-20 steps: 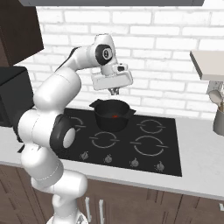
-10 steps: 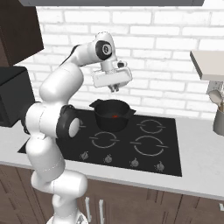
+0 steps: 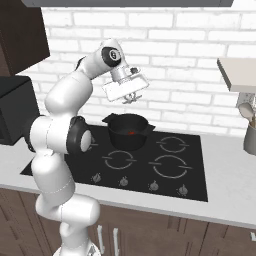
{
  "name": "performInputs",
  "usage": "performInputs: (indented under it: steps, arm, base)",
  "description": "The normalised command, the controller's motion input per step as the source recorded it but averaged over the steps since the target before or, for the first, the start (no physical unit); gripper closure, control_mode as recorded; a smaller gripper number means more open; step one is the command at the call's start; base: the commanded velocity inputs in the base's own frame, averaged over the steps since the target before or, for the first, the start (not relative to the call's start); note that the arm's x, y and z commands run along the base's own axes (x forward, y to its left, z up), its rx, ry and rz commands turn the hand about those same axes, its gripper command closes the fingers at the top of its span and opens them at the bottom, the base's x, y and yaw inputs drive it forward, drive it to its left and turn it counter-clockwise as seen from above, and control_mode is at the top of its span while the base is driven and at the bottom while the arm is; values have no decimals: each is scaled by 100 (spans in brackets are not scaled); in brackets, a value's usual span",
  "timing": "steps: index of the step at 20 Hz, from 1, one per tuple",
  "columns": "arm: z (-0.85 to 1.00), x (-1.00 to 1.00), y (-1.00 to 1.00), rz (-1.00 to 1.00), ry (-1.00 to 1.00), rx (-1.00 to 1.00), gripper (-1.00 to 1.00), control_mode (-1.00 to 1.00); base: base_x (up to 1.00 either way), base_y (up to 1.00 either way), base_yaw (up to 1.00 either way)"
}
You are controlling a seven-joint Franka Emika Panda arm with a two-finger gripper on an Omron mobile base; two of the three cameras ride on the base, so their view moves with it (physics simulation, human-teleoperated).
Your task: Put the lime and bell pepper in the pot. Retrieve the spatula and lightly stir the vegetables in the pot.
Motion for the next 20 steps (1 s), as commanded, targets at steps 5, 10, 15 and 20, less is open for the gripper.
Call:
performInputs:
  steps: [5,10,15,20]
  arm:
    - [0,20,0,25,10,-15,100,-100]
    - [0,30,0,25,14,-16,100,-100]
    - [0,31,0,25,11,-11,100,-100]
    - [0,21,0,22,10,0,100,-100]
  base:
    - [0,0,0]
    - [0,0,0]
    - [0,0,0]
    - [0,0,0]
